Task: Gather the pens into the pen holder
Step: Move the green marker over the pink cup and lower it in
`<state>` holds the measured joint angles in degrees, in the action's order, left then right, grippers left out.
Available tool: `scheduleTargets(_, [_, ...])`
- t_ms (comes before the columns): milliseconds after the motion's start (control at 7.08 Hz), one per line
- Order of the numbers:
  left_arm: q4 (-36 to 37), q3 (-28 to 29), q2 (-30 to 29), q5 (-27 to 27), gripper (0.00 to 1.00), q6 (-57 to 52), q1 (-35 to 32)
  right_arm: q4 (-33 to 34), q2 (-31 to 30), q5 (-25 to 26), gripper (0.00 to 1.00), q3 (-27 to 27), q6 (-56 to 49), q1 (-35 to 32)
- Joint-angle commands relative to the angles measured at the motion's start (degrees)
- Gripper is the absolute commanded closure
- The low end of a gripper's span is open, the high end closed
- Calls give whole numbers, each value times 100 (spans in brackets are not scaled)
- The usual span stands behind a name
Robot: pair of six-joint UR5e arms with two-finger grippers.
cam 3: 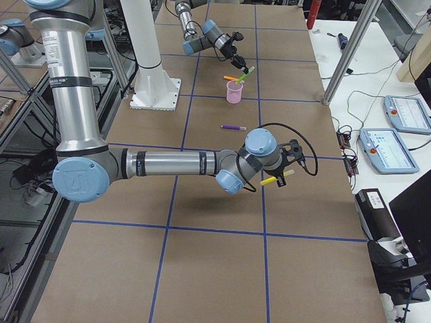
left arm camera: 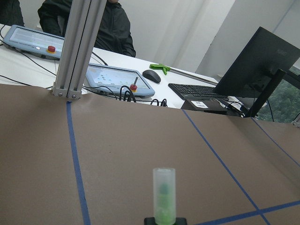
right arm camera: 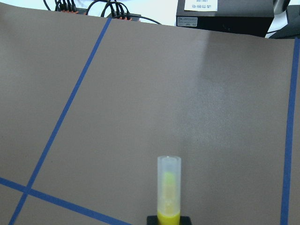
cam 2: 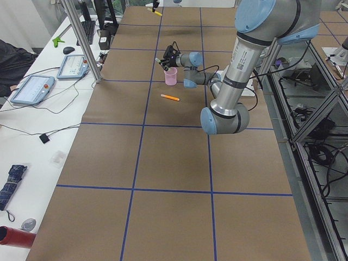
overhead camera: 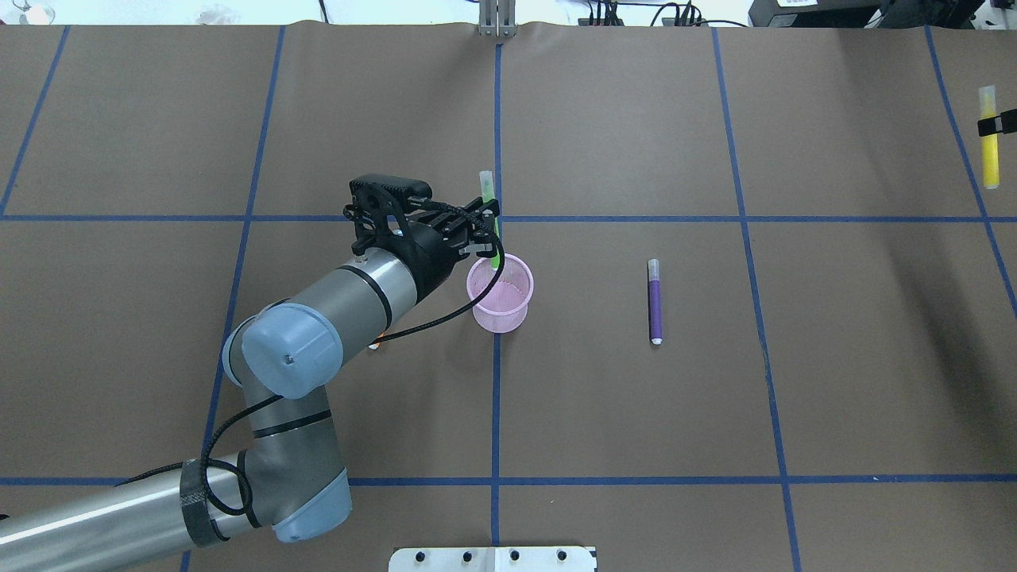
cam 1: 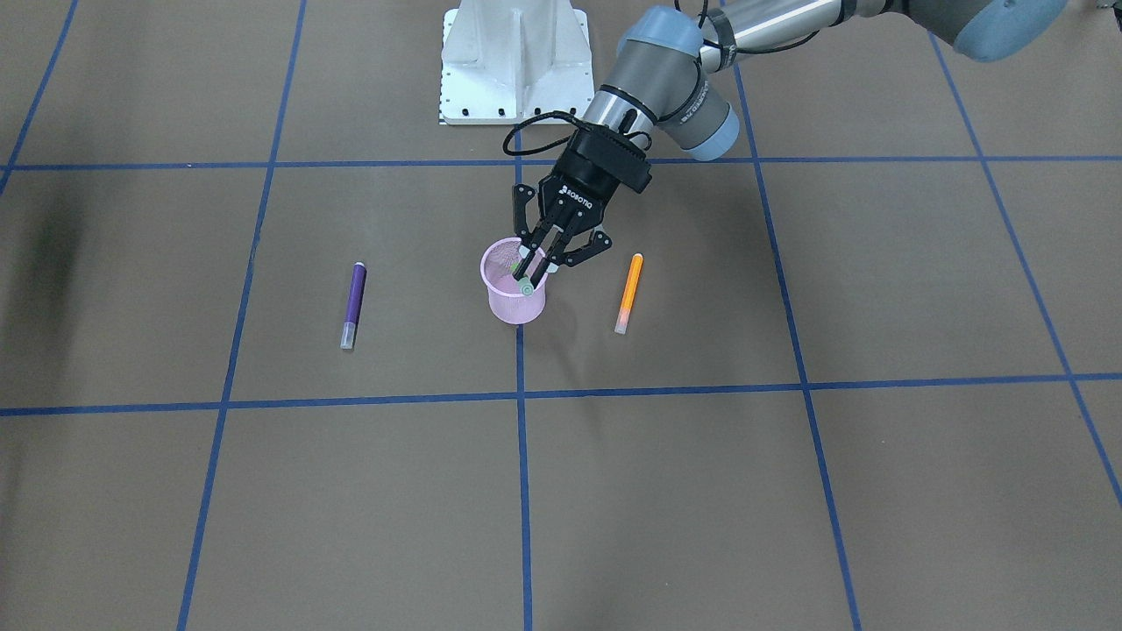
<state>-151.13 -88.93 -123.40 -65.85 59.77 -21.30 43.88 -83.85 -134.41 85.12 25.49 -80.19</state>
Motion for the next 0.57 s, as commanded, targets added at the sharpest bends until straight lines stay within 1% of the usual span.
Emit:
scheduleTargets(0, [-31, 148, 9, 71, 100, -9, 187, -2, 9, -6, 100, 66, 17, -6])
scheduleTargets(141, [-57, 200, -26, 98, 100, -1, 205, -2, 35, -6, 100, 145, 52, -6])
scheduleTargets(283, [-179, 192, -18, 90, 58, -18, 205, -2, 35, -6, 100, 206, 122, -6])
scheduleTargets(424, [-215, 140, -26, 81, 3, -27, 205, -11, 44, 3, 100, 329, 123, -6])
